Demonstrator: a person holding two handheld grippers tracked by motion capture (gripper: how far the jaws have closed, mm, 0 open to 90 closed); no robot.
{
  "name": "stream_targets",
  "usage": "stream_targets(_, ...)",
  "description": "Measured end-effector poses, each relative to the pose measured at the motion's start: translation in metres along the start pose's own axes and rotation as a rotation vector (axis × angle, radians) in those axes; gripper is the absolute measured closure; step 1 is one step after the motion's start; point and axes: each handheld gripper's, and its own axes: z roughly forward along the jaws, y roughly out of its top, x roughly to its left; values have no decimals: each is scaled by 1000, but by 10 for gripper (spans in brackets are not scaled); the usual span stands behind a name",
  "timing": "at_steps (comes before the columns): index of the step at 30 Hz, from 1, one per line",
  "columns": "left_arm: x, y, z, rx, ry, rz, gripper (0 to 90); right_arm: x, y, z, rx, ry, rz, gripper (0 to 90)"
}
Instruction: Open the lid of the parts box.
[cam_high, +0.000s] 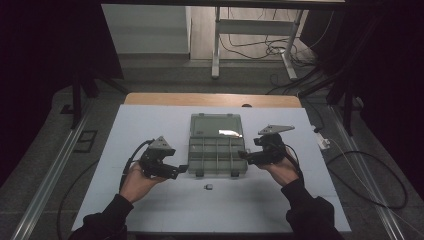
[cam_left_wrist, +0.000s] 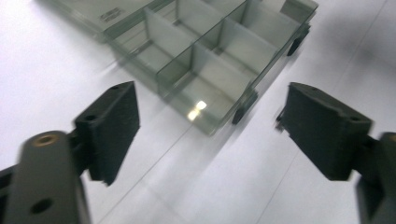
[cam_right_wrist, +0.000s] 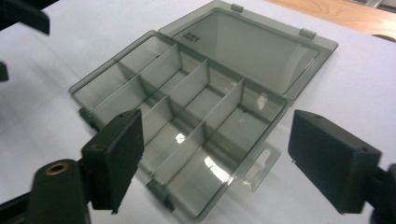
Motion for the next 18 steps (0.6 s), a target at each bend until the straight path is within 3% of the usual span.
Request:
stream_targets(4, 0, -11, -11, 1, 31, -27, 85, 4, -8, -7, 11, 13, -3, 129)
stream_targets(8, -3, -21, -19, 13, 77, -22, 15, 5, -16, -12, 25, 21, 5, 119)
stream_targets(11, -4, -30, -27, 22, 94, -13, 0, 6, -24, -15, 34, 27, 17, 102)
stream_targets(18, -3, -48, -46, -3, 99, -46, 0, 10, -39, -26, 53, 33, 24, 55)
